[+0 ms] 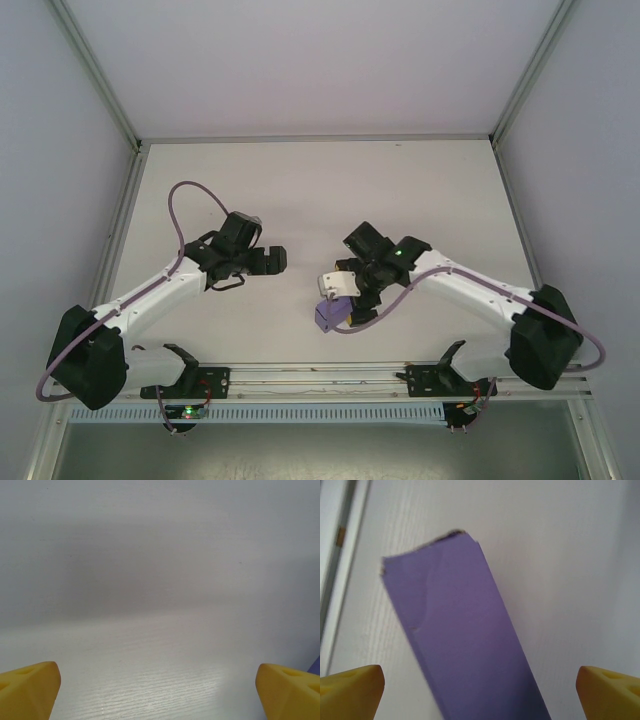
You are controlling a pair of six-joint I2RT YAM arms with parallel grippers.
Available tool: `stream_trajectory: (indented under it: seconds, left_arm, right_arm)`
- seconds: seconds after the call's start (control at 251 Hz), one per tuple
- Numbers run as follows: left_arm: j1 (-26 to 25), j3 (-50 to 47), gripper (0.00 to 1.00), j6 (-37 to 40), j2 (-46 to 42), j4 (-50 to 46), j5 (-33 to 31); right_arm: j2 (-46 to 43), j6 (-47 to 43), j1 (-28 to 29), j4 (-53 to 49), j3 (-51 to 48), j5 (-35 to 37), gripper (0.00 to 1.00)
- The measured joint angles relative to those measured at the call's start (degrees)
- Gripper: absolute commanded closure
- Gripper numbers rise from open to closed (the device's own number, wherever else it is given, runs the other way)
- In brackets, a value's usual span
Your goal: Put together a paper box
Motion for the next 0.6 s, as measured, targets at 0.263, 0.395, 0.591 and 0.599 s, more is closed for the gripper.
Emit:
stream_trajectory:
  seconds: [0.263,0.395,0.591,0.599]
  left_arm:
    - [0.37,-0.46,0.0,0.26,-0.5,-0.09,-0.22]
    - [0.37,-1.01,0.0,0.44,-2.01,-0.13,-0.87]
    - [0.37,-1.27,0.0,0.44,-3.69,-1.09,-1.51]
    - [0.37,-1.29,0.0,0.44,-3.82,-1.16,-1.51]
  right_arm:
    - [9.57,1.07,2.12,1.11,1.86,7.74,0.22]
    - [11.1,2.16,2.49,1.57,1.86,9.75,0.38]
    - [11.15,4.5,3.61,3.96,1.84,13.42,0.55]
    - [11.15,4.68,3.61,4.17,1.84,13.62,0.55]
